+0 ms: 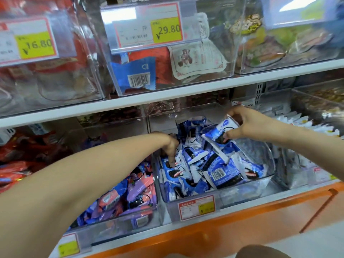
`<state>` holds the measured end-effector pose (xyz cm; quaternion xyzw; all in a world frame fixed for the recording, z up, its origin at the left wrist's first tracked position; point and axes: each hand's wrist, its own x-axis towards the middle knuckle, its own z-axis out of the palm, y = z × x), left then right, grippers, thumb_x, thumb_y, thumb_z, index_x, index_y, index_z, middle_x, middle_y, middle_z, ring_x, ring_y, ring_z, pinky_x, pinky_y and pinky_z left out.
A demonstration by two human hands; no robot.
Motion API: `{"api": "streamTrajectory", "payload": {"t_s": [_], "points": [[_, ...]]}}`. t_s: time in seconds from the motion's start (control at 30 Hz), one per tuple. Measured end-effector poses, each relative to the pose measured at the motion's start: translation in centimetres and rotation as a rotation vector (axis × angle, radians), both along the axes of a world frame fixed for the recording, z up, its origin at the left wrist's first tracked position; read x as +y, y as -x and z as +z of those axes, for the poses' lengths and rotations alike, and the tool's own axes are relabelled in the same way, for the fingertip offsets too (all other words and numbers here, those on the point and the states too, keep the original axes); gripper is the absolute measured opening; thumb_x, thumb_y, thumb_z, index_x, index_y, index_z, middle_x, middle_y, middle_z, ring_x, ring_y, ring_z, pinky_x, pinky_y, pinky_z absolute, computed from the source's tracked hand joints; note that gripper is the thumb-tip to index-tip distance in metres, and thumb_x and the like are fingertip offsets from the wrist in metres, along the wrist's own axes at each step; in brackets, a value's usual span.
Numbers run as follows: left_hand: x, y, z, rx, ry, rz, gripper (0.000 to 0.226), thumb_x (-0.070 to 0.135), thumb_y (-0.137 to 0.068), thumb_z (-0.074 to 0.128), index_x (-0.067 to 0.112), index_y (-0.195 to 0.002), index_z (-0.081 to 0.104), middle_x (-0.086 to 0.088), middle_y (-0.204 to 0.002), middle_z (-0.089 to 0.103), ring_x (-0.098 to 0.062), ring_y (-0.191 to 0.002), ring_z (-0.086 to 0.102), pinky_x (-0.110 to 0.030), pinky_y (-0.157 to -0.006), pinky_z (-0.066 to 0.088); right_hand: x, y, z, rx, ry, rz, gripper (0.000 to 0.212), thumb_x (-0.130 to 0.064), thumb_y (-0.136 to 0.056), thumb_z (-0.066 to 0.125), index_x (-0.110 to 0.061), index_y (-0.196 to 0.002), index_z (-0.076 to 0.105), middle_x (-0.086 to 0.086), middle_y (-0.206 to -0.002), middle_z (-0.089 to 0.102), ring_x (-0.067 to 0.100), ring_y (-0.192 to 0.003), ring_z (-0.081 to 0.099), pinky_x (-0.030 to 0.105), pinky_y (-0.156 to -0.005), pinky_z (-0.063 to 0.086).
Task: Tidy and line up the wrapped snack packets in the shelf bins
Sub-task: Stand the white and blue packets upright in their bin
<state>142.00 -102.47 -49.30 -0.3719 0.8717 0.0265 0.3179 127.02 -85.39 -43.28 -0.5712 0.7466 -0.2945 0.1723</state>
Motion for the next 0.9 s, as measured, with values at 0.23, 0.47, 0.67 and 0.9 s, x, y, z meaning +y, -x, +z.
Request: {"api": "streamTrajectory", "payload": {"t_s": [0.23, 0.47, 0.67, 0.9], "points": [[0.1, -0.3, 0.5, 0.013, 0.219, -0.086, 0.068, 0.042, -0.078, 0.071, 0.009, -0.132, 0.047, -0.005, -0.128, 0.055, -0.023, -0.111, 0.057, -0.033, -0.091, 0.051, 0.4, -0.1, -0.4, -0.066, 0.072, 0.064, 0.024, -0.025, -0.071, 0.080, -0.030, -0.089, 0.065, -0.005, -0.084, 0.071, 0.020, -0.084, 0.066, 0.038, -0.087, 0.051], [1.0, -0.2, 0.8, -0.026, 0.251, -0.145, 0.059, 0.041, -0.078, 0.073, 0.009, -0.123, 0.052, -0.005, -0.121, 0.058, -0.024, -0.105, 0.059, -0.031, -0.085, 0.051, 1.2, -0.6, 0.0, -0.101, 0.095, 0.042, 0.026, -0.027, -0.070, 0.081, -0.024, -0.091, 0.066, 0.005, -0.090, 0.071, 0.024, -0.086, 0.066, 0.033, -0.078, 0.051], [1.1, -0.6, 1.2, 0.099, 0.020, 0.020, 0.025, 0.024, -0.084, 0.069, 0.007, -0.095, 0.055, -0.004, -0.081, 0.060, -0.015, -0.067, 0.056, -0.021, -0.059, 0.046, 1.8, 0.0, -0.5, -0.156, 0.108, 0.005, 0.026, -0.015, -0.072, 0.079, -0.017, -0.093, 0.065, 0.006, -0.087, 0.071, 0.016, -0.073, 0.064, 0.022, -0.065, 0.050], [2.6, 0.2, -1.4, -0.050, -0.082, -0.058, 0.023, 0.027, -0.087, 0.065, 0.014, -0.077, 0.049, 0.000, -0.078, 0.055, -0.015, -0.068, 0.051, -0.028, -0.072, 0.045, 1.8, 0.0, -0.8, -0.165, 0.107, 0.010, 0.026, -0.020, -0.071, 0.080, -0.020, -0.092, 0.064, -0.002, -0.077, 0.069, 0.010, -0.067, 0.063, 0.021, -0.064, 0.049]]}}
